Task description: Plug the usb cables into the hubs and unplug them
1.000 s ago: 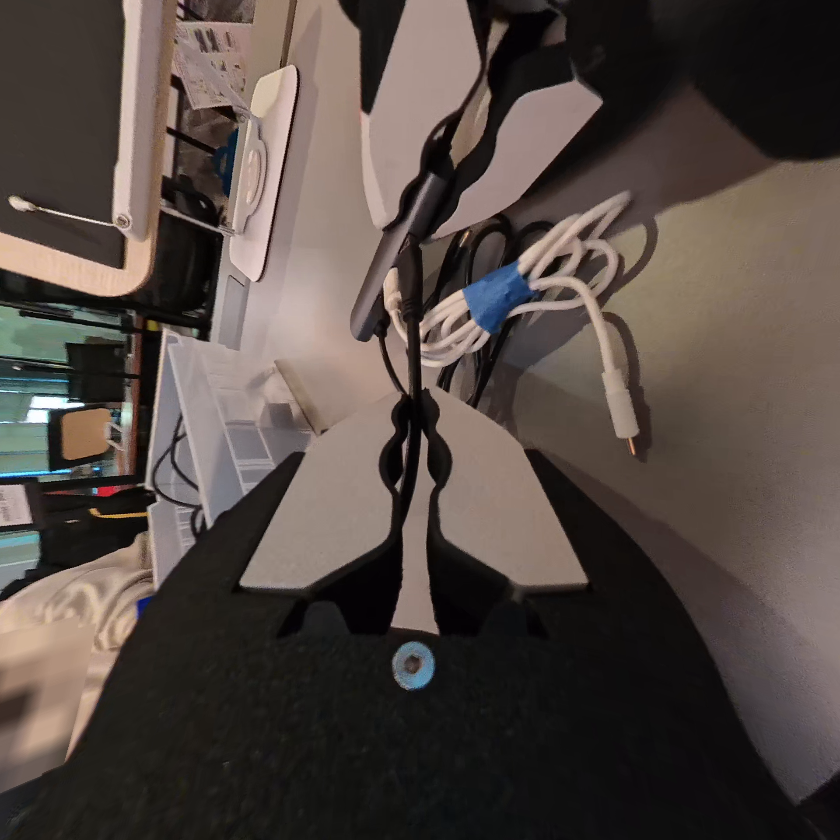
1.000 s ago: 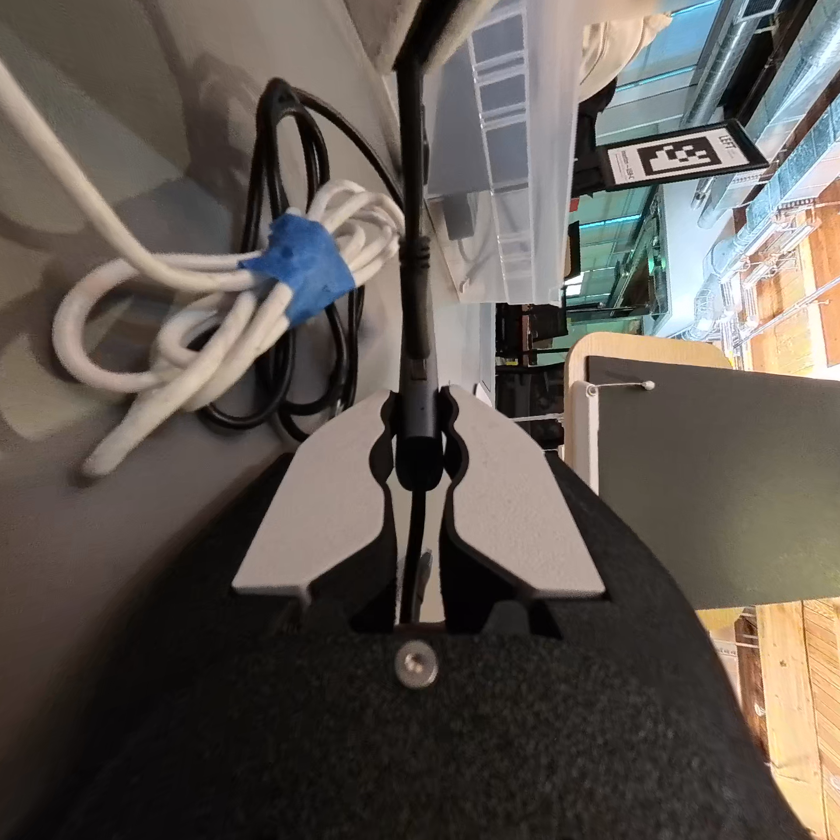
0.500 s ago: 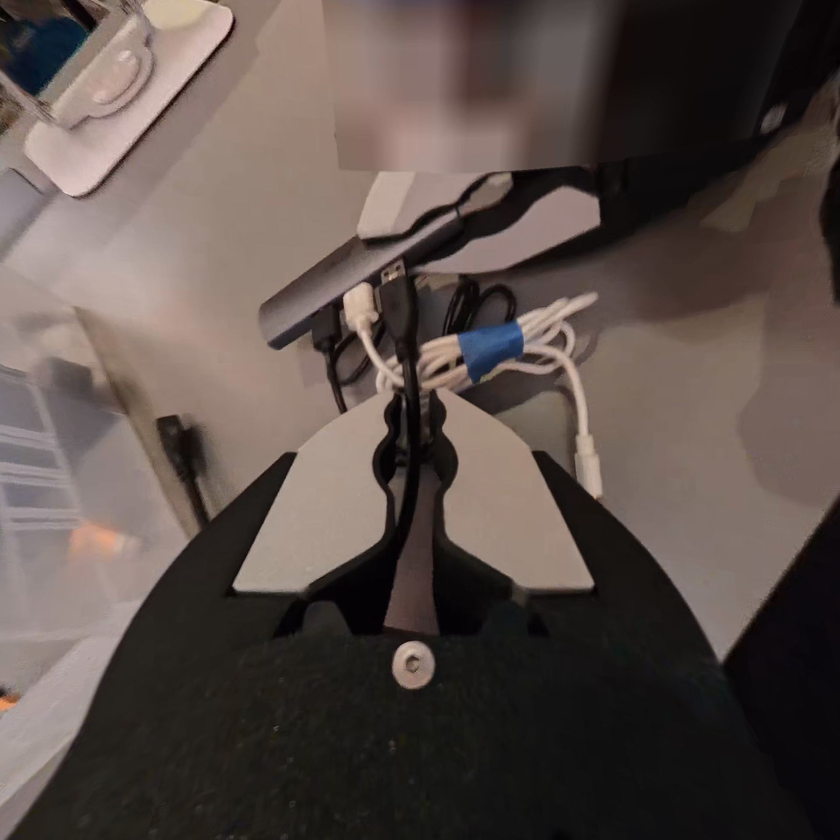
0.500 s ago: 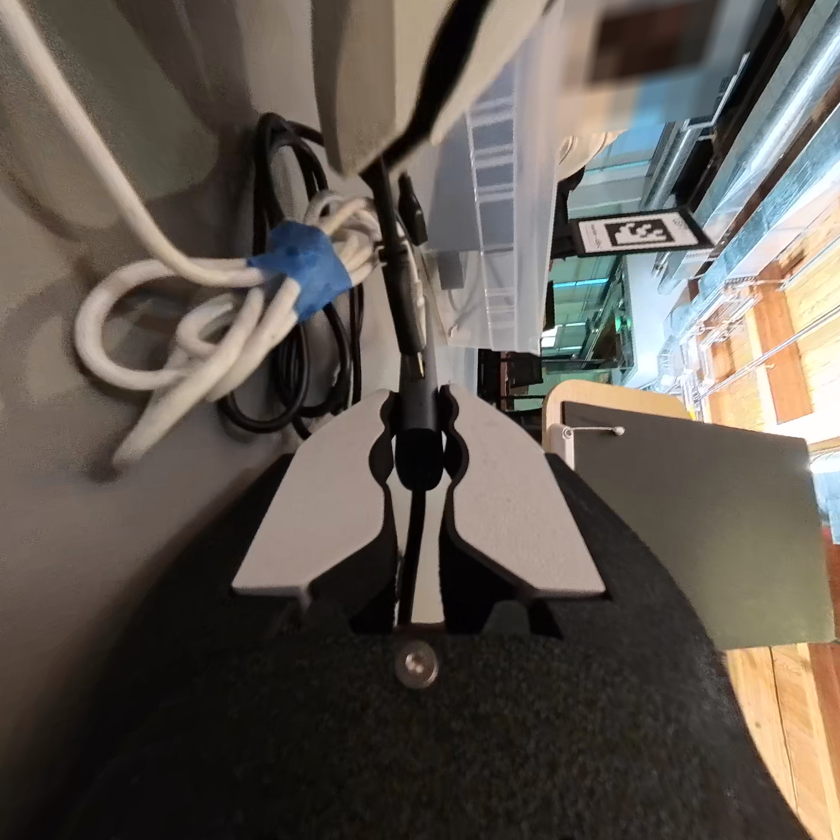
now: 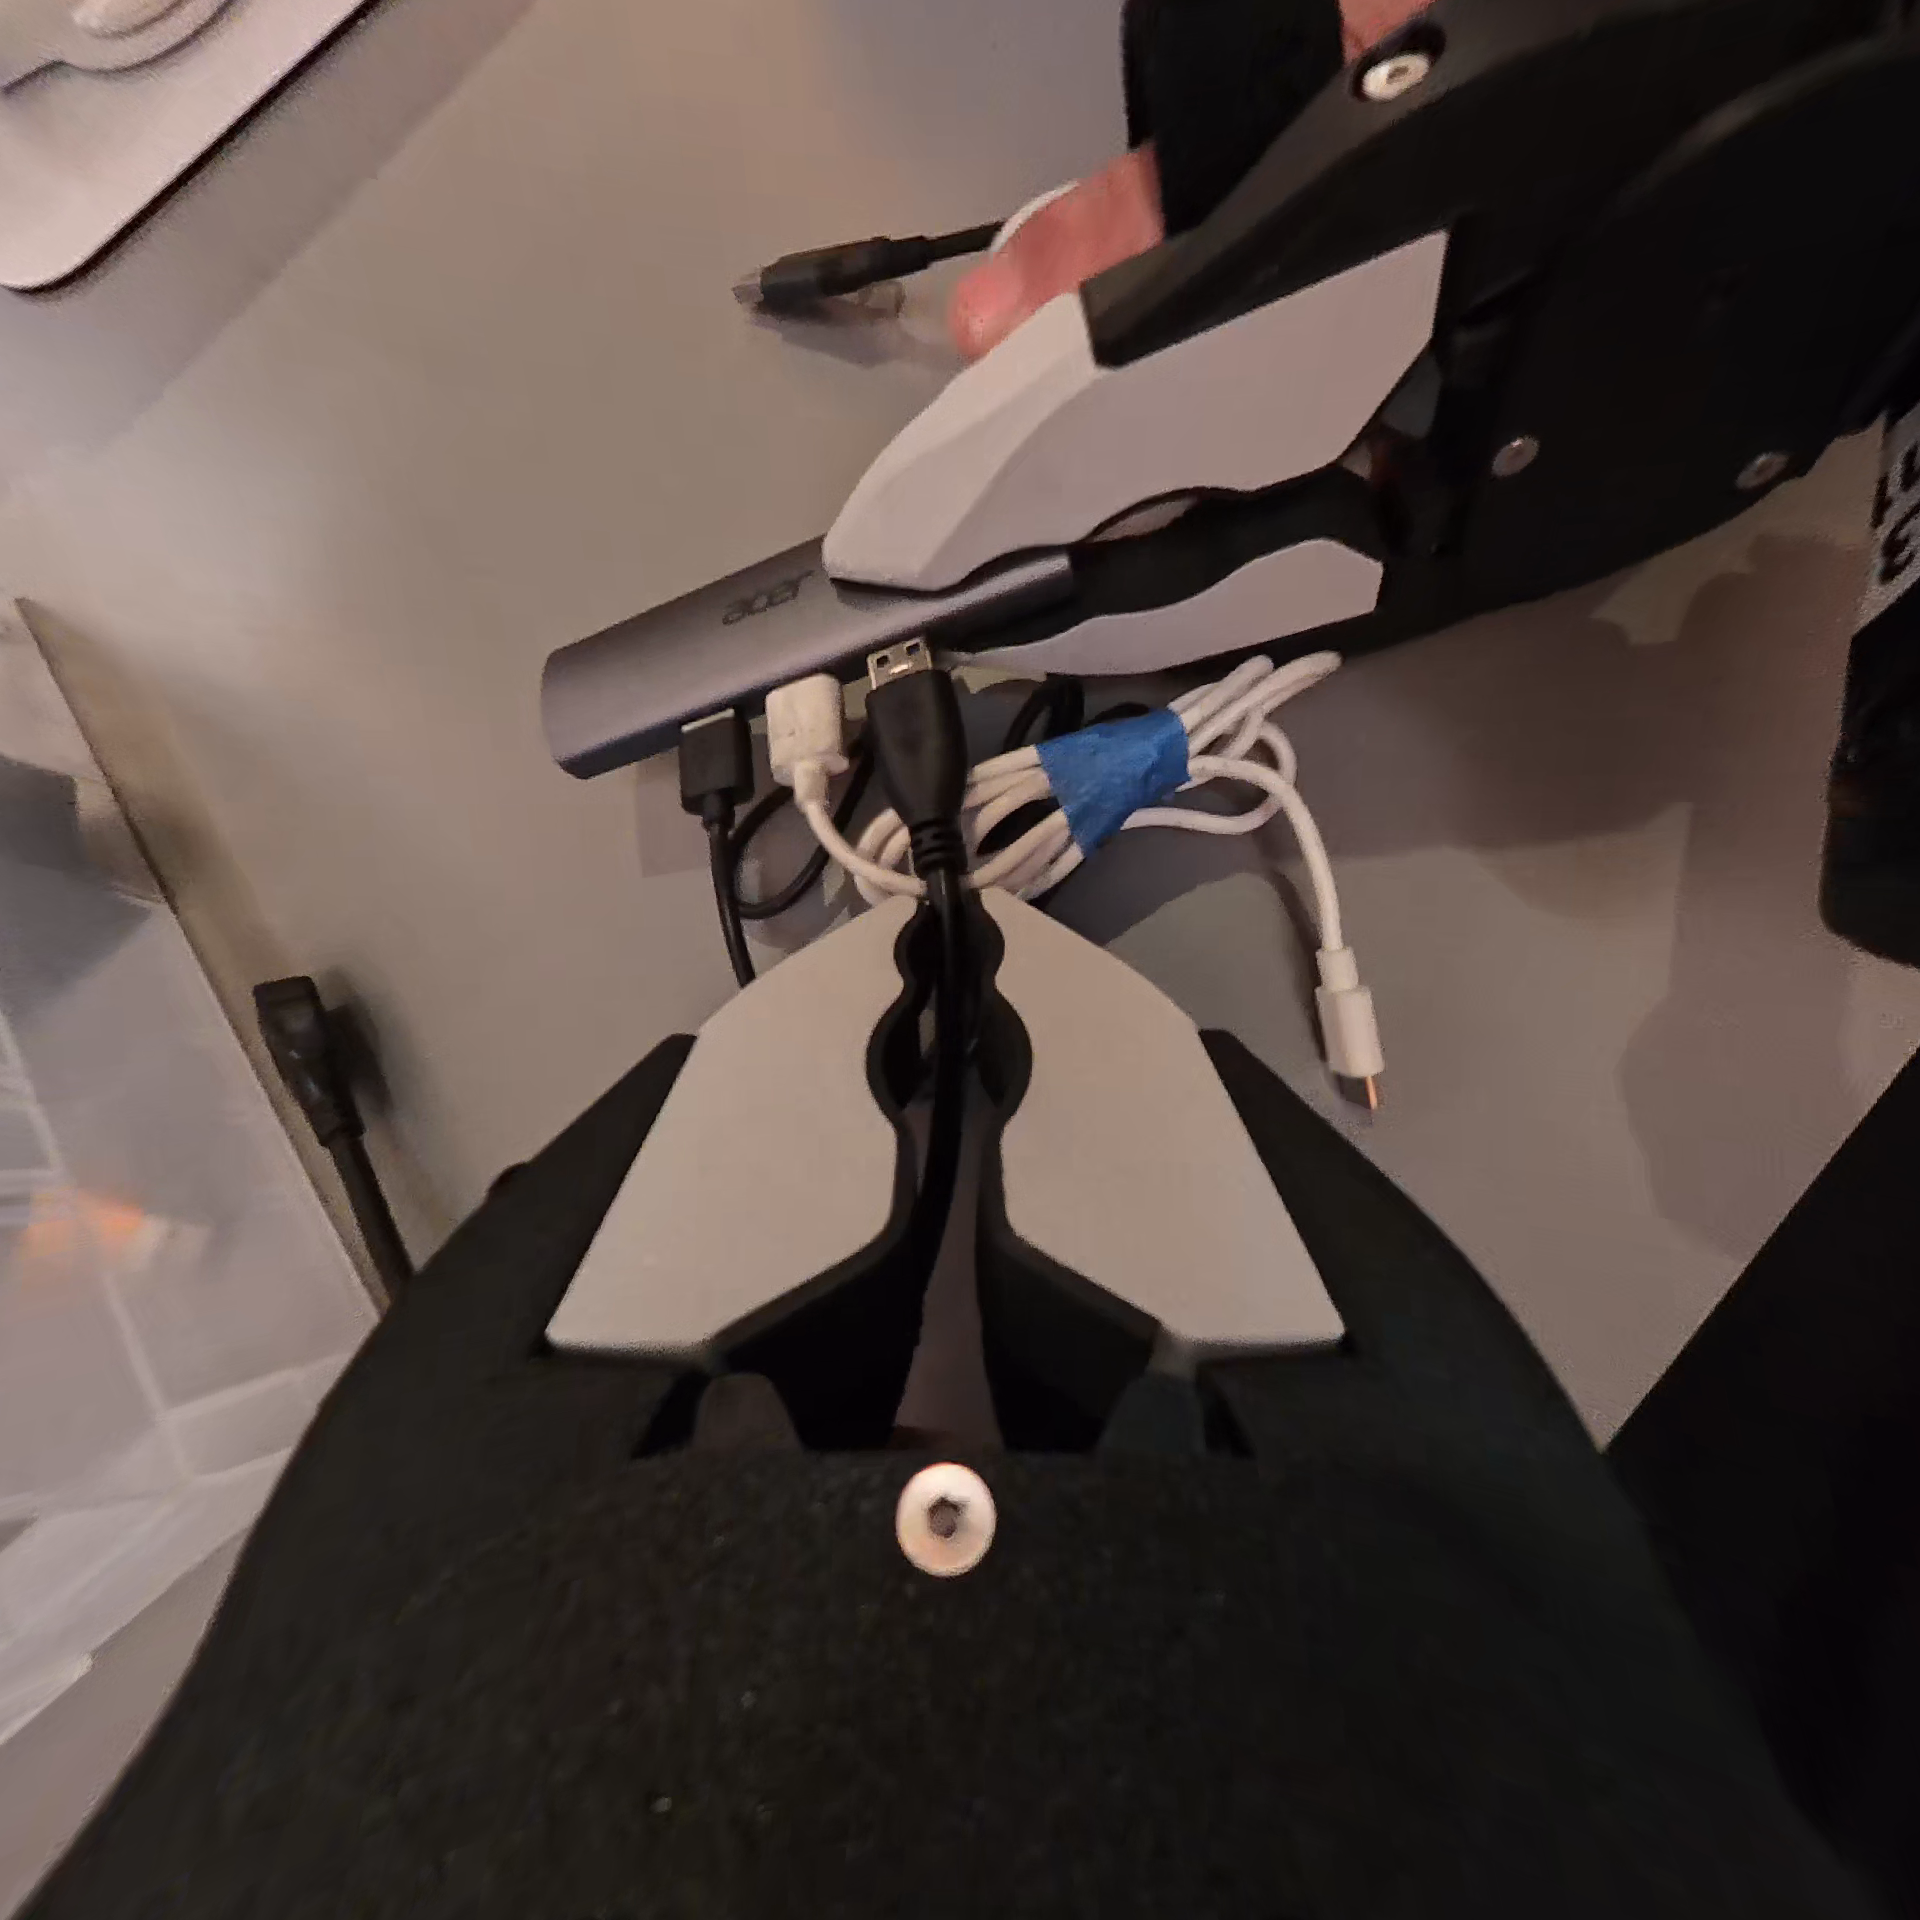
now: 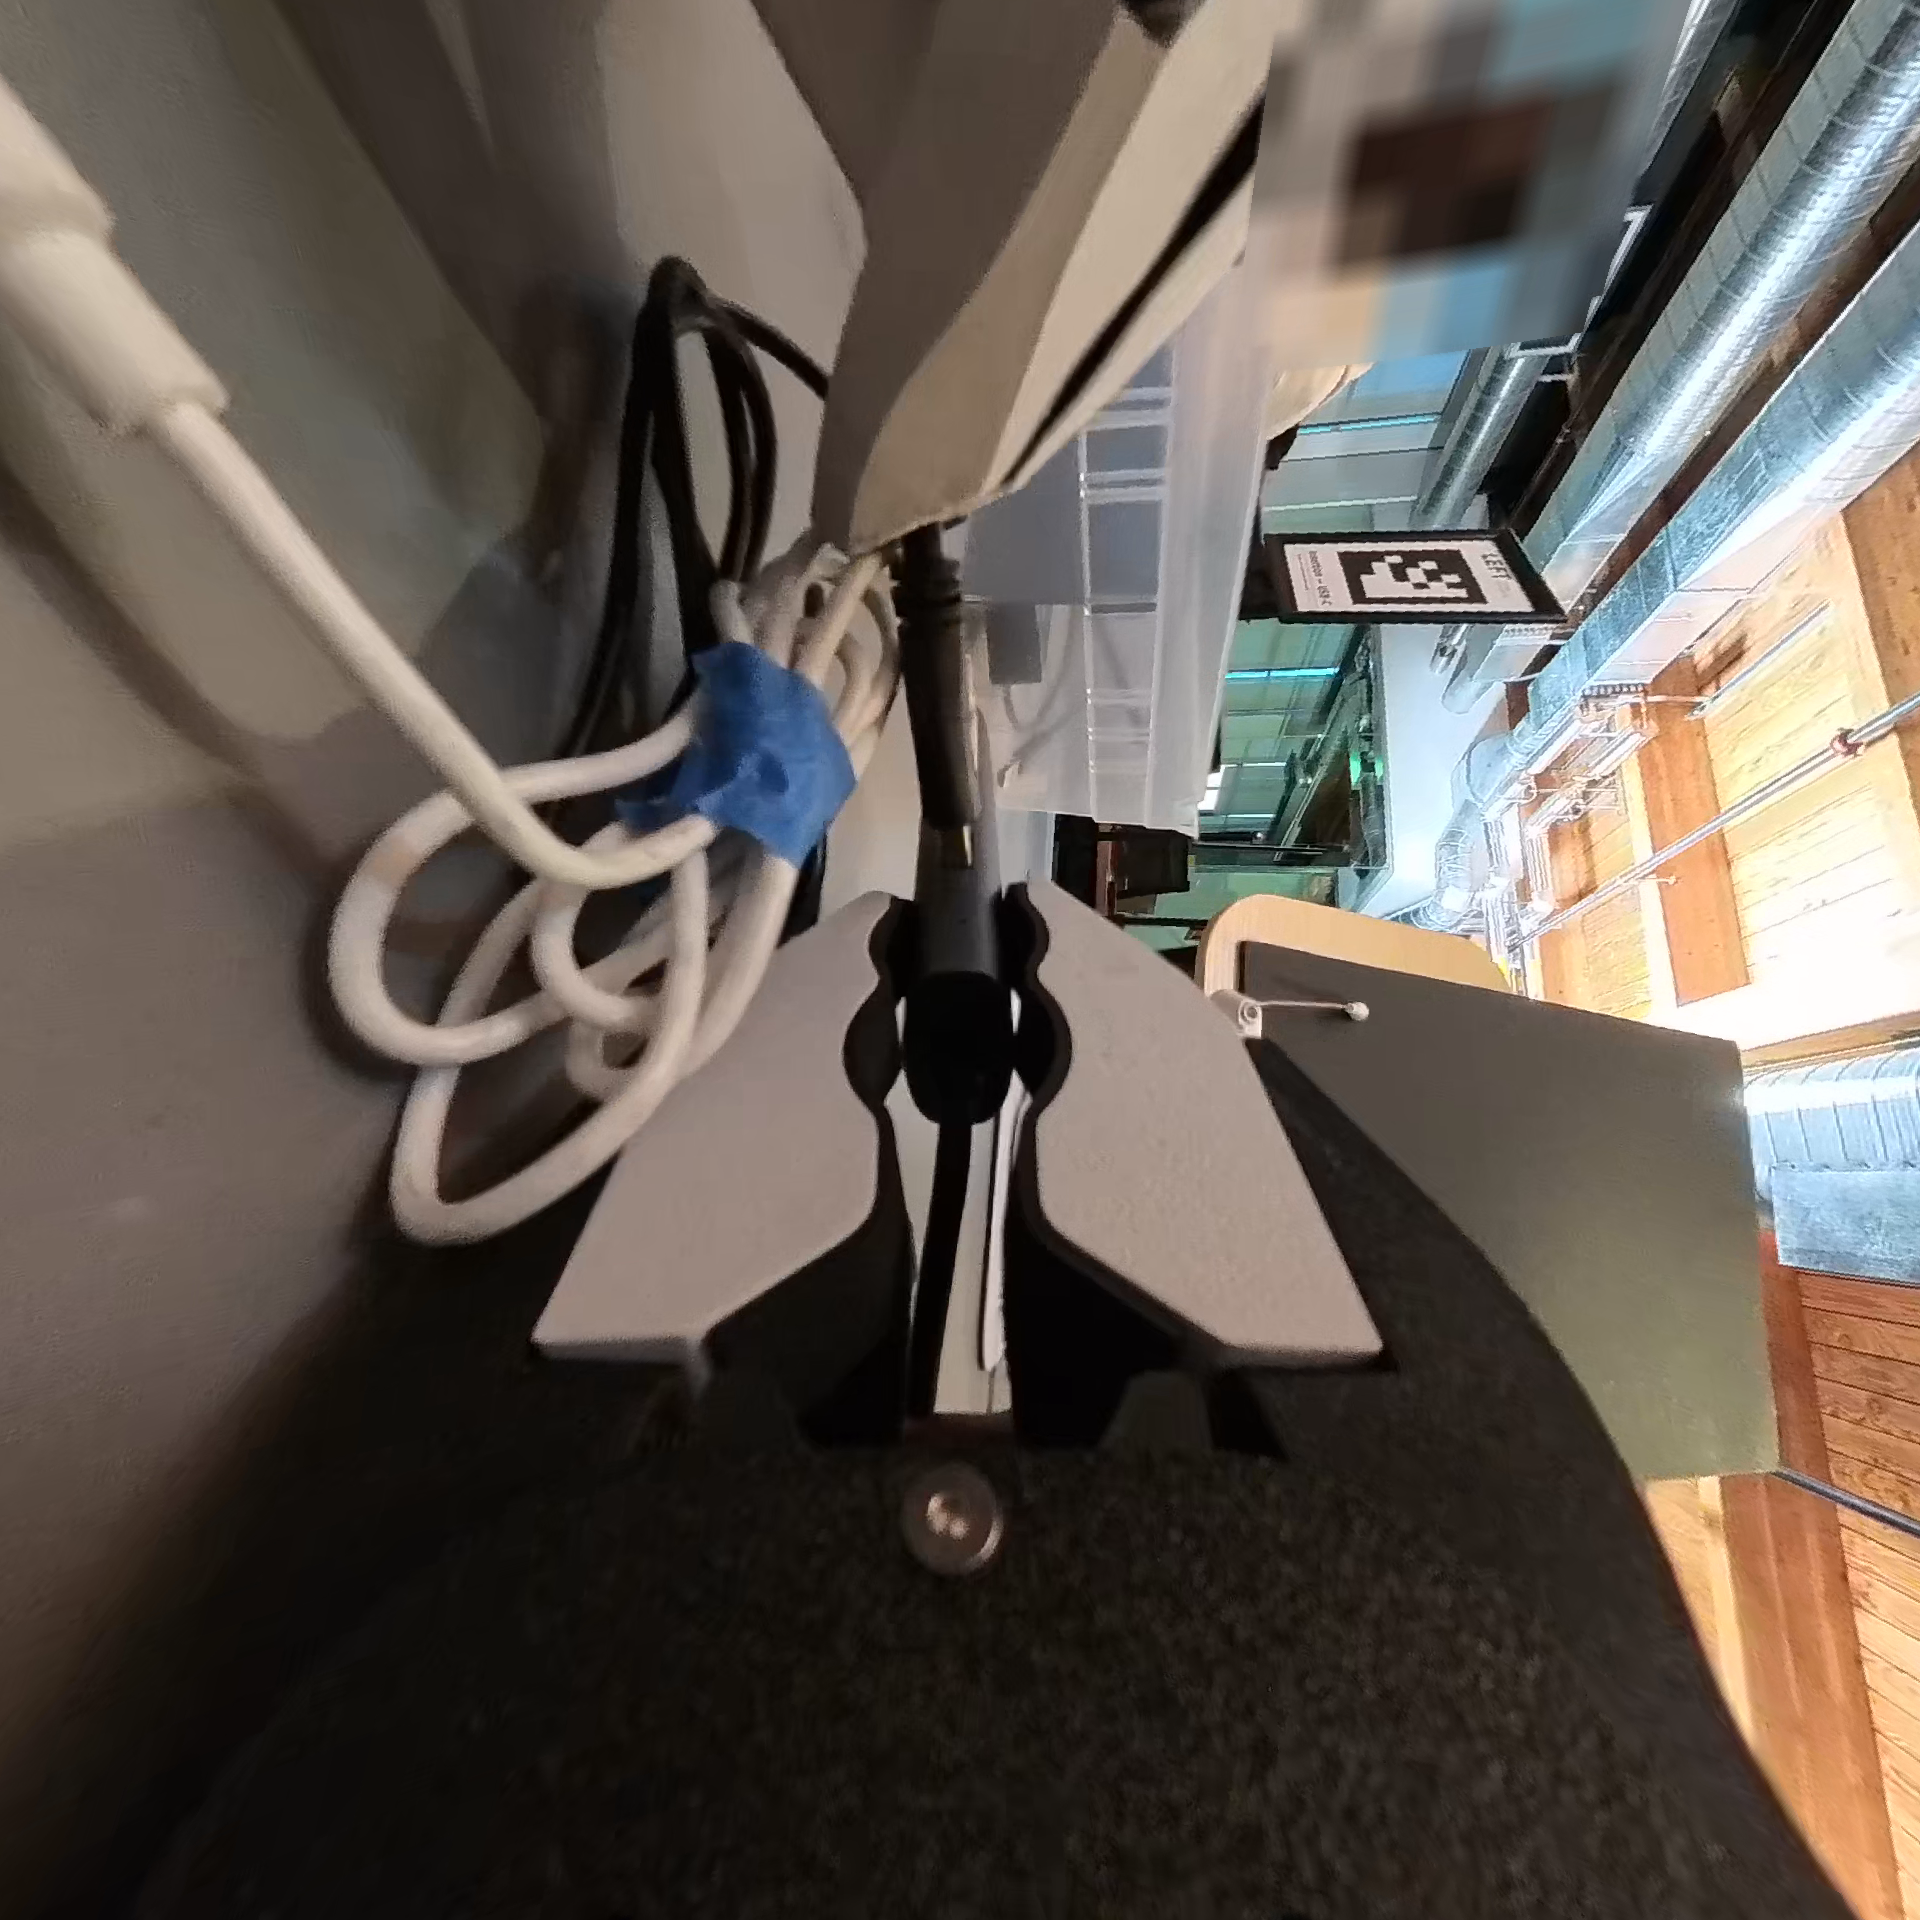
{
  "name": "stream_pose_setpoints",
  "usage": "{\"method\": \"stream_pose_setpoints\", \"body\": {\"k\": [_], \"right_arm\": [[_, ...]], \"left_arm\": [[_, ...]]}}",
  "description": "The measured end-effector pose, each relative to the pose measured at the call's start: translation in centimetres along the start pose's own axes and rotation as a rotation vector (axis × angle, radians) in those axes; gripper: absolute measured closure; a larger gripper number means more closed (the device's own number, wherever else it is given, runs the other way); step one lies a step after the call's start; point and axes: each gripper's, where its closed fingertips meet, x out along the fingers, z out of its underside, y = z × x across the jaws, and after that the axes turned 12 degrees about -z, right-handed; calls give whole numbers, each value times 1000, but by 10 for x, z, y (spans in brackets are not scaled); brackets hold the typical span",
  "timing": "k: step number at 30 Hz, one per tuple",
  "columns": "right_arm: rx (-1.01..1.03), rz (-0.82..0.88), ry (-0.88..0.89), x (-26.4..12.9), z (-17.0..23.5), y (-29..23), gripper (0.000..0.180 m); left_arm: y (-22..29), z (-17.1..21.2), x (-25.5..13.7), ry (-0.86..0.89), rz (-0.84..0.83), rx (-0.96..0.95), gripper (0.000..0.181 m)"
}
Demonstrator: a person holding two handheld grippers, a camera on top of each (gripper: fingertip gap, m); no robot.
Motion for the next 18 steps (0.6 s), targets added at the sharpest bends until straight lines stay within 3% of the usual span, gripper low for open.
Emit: {"method": "stream_pose_setpoints", "body": {"k": [9, 14, 18], "right_arm": [[-21, -14, 33, 0, -3, -5, 163], [44, -57, 170, -6, -11, -7, 163], [97, -88, 71, 1, -8, -4, 163]], "left_arm": [[1, 1, 4, -1, 20, 55, 178], [-2, 0, -1, 63, 85, 41, 177], [-5, 0, -3, 44, 42, 26, 176]]}}
